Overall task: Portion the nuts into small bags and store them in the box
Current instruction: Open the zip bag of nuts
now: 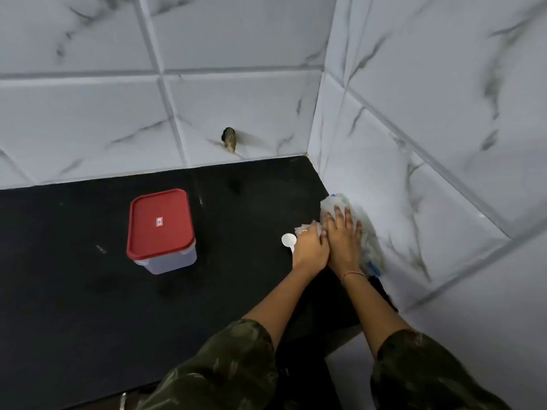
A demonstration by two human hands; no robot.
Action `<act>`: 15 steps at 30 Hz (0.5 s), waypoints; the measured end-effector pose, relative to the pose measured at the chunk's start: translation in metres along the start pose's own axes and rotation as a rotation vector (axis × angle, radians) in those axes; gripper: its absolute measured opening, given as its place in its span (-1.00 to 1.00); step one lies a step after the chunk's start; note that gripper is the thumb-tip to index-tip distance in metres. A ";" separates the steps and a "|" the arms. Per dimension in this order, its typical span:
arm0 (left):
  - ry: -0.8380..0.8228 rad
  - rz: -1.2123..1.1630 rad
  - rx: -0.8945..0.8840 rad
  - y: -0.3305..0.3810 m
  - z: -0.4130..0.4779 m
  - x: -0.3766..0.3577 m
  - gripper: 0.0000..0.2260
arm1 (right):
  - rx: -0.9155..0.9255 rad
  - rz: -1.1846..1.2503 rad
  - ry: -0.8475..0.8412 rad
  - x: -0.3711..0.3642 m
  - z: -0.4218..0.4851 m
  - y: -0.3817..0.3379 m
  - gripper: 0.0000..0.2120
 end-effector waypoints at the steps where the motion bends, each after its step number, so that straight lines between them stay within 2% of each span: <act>1: -0.013 -0.067 0.029 0.003 0.001 -0.009 -0.63 | -0.035 -0.011 -0.006 0.000 0.002 0.008 -0.48; 3: -0.040 -0.167 0.106 0.003 0.002 -0.025 -0.69 | -0.104 -0.002 -0.005 -0.002 0.007 0.024 -0.51; 8: -0.130 -0.274 0.291 0.000 0.007 -0.055 -0.60 | -0.206 0.097 0.067 -0.006 0.011 0.049 -0.56; 11: -0.144 -0.325 0.387 -0.006 0.008 -0.071 -0.64 | -0.257 0.140 0.006 -0.017 0.013 0.058 -0.55; 15: -0.133 -0.306 0.435 -0.015 0.014 -0.086 -0.69 | -0.318 0.187 -0.061 -0.030 0.014 0.069 -0.67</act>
Point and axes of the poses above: each hand's wrist, its own z-axis towards the middle knuckle, its own x-axis out of the back of the hand, y = z × x, the point moved 10 cm from there along z, towards the middle knuckle, and after that the axes turned 14 degrees about y, right-handed, at the moved point
